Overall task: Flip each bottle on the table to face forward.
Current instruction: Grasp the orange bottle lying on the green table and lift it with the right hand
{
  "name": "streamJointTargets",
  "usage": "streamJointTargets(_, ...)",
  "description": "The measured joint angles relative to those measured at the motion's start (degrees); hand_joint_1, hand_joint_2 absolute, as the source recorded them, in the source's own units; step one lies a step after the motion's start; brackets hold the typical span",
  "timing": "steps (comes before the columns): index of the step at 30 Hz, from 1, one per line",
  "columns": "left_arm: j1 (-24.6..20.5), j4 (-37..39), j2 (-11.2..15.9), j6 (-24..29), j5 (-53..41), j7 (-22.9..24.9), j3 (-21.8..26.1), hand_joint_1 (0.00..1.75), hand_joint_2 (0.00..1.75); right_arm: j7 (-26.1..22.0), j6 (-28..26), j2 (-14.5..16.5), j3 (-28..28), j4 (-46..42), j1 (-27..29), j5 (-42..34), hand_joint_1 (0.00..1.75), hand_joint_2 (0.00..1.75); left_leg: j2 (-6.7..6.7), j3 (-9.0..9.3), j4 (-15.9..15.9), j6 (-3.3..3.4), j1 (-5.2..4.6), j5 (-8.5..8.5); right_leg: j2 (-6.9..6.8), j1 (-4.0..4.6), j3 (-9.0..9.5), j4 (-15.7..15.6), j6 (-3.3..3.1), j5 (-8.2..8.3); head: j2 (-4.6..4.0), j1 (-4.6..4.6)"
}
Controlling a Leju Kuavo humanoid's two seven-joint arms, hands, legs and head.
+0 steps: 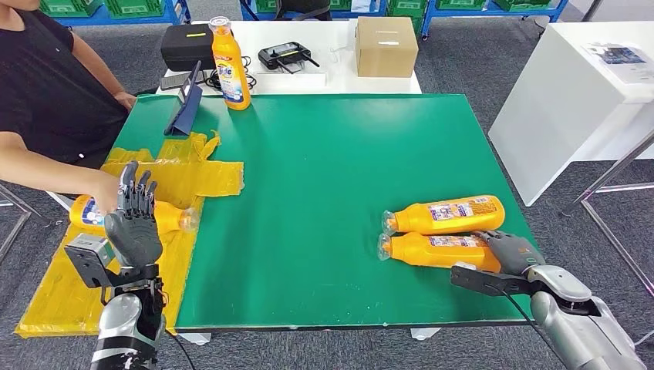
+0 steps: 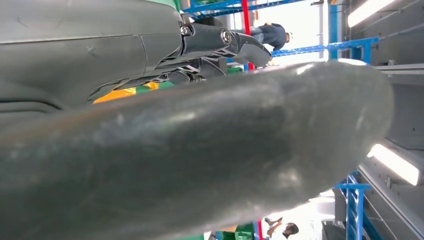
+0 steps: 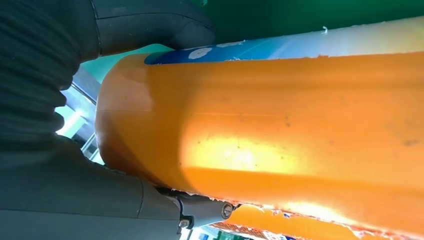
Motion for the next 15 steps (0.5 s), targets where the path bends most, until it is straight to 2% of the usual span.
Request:
streamJointTargets(6,-1.86,0.68,0.45,0.03,0.36,0.02,-0.94,0.0,0.0,-2.0,0.96,0.28,2.29,2.1,-2.32,-2.04,1.75,1.75,0.29,-0.1,0.01,0.01,0.01,0.09,0.19,-0.11,-0.15,-0.01,-0.13,0.18,0.0,0.01)
streamJointTargets(8,-2.15,0.95,0.52,-0.18,0.96,0.05,-1.29,0.0,0.0,-5.06,2.57,1.0,1.94,2.33,-2.26,-7.92,1.75,1.75,0.31,-0.09,0.02,0.0,0.05,0.11,0.22,-0.1,-0.13,-0.01,-0.13,0.18,0.0,0.02)
streamJointTargets(9,-2.22,1.1,0.55,-0.36,1.33,0.07,-1.6,0.0,0.0,-7.84,4.58,1.81,1.2,2.04,-1.61,-13.29,1.75,1.75,0.29,-0.12,0.02,-0.01,0.09,0.12,0.21,-0.09,-0.13,0.0,-0.13,0.18,0.0,0.04)
streamJointTargets(12,-2.05,1.35,0.59,-0.83,2.24,0.21,-2.92,0.0,0.0,-15.68,13.1,7.19,-2.68,-1.96,3.71,-33.14,1.75,1.75,0.0,-0.48,0.02,-0.08,0.23,0.22,0.01,-0.07,-0.32,0.05,-0.14,0.16,0.0,0.02)
streamJointTargets(15,-1.04,1.29,0.42,-1.22,2.67,0.83,-4.54,0.0,0.0,-15.81,16.68,15.16,-5.87,-8.16,10.68,-45.08,1.75,1.75,-0.48,-1.13,0.01,-0.24,0.25,0.42,-0.43,-0.08,-0.93,0.18,-0.18,0.12,0.0,-0.08)
